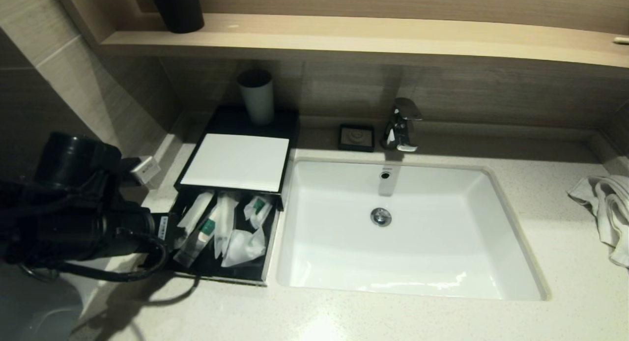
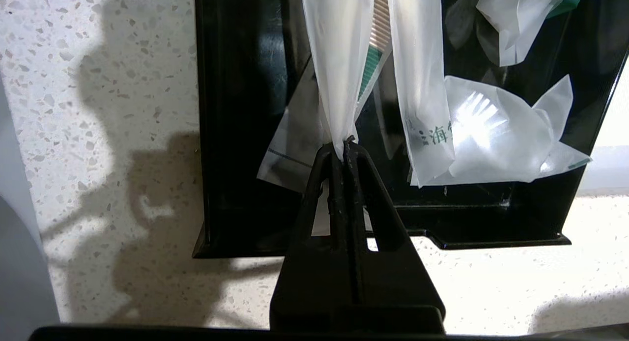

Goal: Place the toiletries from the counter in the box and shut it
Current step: Place the bathroom toiletry into the drawer

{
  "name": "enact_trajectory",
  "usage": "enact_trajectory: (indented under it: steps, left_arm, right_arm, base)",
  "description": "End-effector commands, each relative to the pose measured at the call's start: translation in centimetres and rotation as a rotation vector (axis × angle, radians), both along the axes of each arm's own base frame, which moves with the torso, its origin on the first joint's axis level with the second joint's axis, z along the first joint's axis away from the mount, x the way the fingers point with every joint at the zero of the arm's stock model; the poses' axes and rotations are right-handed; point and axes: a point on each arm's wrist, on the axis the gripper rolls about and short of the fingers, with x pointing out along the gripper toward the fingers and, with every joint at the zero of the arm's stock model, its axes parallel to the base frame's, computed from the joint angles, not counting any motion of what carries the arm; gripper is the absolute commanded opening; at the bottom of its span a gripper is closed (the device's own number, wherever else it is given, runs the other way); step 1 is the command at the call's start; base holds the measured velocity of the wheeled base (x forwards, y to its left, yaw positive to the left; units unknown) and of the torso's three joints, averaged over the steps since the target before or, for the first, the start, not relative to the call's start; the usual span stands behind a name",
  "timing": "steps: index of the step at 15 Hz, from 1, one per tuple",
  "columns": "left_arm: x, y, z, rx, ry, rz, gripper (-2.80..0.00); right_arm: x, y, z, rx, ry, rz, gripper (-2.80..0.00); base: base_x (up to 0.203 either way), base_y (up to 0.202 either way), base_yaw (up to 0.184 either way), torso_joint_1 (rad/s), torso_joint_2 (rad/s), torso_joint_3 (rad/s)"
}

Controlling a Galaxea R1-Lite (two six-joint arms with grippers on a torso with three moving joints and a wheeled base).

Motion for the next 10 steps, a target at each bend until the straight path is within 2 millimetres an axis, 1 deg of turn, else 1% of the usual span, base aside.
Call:
enact_trajectory:
  steps: [1,4,10]
  left_arm:
    - [0.7,-0.2,-0.5,0.001,0.014,-0.004,-2.80]
    - [1.1,-0.5,-0.4,0.001,0.010,-0.010,-2.80]
    - [1.9,-0.6,-0.8,0.002,0.004,-0.010,-2.80]
  right_arm:
    - [0.0,0.0,0.0,0.000,0.000,0.001,-2.80]
    - [0.0,0.0,0.0,-0.001,-0.001,0.001,-2.80]
    - [0.0,0.0,0.0,0.000,-0.001,0.001,-2.80]
  base:
    - [0.000,0.000,0.000,0.000,0.00,0.000]
    - [0.000,0.000,0.000,0.000,0.00,0.000]
    - [0.000,0.000,0.000,0.000,0.00,0.000]
